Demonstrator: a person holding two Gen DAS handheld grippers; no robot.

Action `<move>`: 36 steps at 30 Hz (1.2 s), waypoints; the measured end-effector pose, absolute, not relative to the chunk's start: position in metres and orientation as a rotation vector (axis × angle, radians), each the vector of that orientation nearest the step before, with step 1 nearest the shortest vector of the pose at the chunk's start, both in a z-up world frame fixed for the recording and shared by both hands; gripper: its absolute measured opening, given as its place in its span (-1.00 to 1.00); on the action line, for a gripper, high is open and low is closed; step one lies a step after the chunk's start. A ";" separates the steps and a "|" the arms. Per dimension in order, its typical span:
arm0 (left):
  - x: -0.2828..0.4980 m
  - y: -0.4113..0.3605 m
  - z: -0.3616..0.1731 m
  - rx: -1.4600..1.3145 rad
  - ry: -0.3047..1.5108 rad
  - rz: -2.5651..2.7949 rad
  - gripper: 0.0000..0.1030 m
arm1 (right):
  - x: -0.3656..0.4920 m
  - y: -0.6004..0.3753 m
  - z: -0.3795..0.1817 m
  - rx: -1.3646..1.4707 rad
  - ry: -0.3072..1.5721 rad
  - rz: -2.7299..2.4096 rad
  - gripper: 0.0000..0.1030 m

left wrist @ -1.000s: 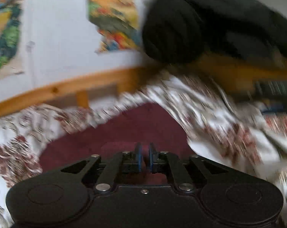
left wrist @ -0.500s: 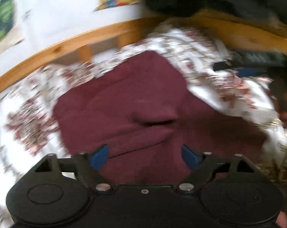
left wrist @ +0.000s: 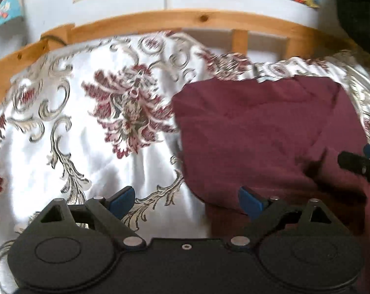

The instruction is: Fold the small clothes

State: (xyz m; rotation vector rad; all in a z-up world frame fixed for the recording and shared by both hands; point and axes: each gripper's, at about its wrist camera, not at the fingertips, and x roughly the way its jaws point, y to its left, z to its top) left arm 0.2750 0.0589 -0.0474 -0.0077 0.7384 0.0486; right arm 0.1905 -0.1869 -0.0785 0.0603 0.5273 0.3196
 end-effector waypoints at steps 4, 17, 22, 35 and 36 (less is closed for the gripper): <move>0.287 0.065 -0.059 -0.054 0.773 0.048 0.79 | 0.198 -0.185 -0.091 0.040 0.578 0.295 -0.59; 0.288 0.071 -0.065 -0.136 0.840 0.039 0.79 | 0.107 -0.250 -0.042 0.134 0.521 0.180 -0.70; 0.283 0.063 -0.063 -0.166 0.871 0.002 0.84 | 0.136 -0.232 -0.061 0.124 0.573 0.229 0.13; 0.294 0.061 -0.087 -0.118 0.937 0.035 0.85 | 0.204 -0.189 -0.092 0.068 0.635 0.274 -0.83; 0.294 0.059 -0.088 -0.095 0.939 0.033 0.85 | 0.199 -0.198 -0.089 0.091 0.628 0.258 -0.84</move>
